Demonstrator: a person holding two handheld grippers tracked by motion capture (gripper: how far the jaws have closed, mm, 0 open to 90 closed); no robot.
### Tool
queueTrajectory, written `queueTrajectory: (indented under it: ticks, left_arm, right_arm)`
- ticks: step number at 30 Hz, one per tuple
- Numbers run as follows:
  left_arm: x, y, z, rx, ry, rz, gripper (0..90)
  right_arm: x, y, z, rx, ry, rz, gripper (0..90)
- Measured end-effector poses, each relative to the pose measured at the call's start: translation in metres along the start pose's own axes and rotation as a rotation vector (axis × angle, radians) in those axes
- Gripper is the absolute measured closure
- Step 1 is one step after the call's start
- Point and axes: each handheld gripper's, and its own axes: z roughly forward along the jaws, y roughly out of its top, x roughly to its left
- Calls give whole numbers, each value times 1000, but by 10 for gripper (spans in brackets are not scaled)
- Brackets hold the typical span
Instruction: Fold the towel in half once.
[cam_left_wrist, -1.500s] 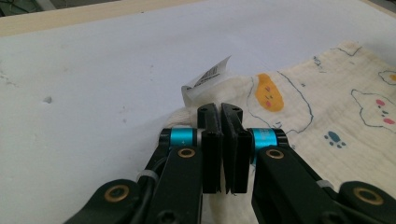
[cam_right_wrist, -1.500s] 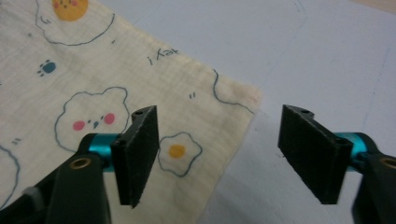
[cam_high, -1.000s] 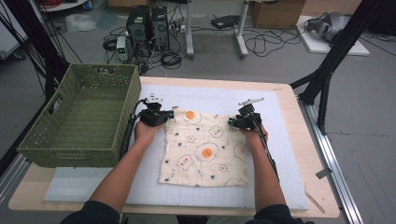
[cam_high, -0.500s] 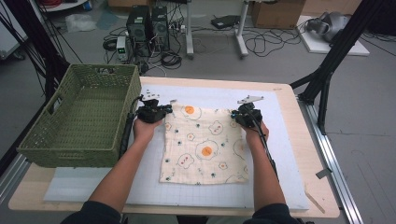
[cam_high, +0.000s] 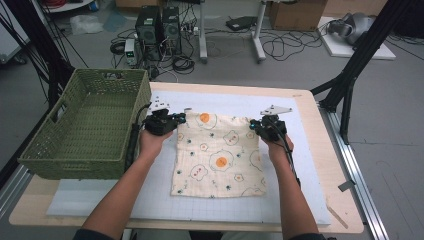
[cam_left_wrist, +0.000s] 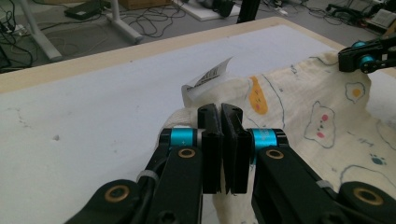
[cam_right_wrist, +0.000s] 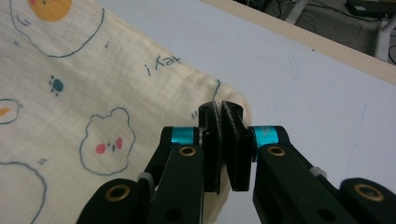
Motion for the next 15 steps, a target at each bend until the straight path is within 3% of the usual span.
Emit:
queueTrajectory:
  ticks: [4, 10, 15]
  left_arm:
    - [-4, -5, -10, -7, -12, 0, 864]
    - [-11, -9, -21, -20, -31, 16, 864]
    - [-16, -18, -28, -30, -44, 17, 864]
  right_arm:
    - [4, -5, -11, -30, 13, 3, 866]
    - [11, -8, -23, -33, 26, -5, 866]
    - [20, -6, -33, -52, 27, -32, 866]
